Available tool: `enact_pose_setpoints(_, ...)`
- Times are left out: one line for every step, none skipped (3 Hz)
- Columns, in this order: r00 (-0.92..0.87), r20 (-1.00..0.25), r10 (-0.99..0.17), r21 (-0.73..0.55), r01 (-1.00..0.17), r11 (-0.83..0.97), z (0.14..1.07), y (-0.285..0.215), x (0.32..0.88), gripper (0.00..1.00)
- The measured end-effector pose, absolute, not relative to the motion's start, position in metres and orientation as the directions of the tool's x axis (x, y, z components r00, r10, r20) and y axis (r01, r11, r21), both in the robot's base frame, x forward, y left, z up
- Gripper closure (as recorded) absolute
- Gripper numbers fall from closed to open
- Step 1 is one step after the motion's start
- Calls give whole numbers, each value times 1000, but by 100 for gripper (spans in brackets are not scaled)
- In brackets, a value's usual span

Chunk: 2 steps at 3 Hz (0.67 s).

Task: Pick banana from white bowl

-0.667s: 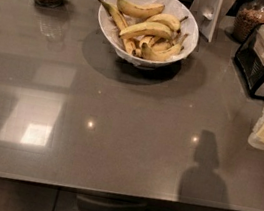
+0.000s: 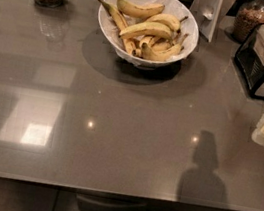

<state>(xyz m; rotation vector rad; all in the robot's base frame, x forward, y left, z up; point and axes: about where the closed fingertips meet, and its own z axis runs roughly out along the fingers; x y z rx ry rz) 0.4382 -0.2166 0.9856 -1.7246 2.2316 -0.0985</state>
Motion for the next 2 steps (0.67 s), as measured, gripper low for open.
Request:
enact_pose_setpoints(-221, -207, -953, -246, -931, 270, 1003, -217, 438, 0)
enact_pose_setpoints(-221, -207, -953, -246, -931, 270, 1013, -217, 438, 0)
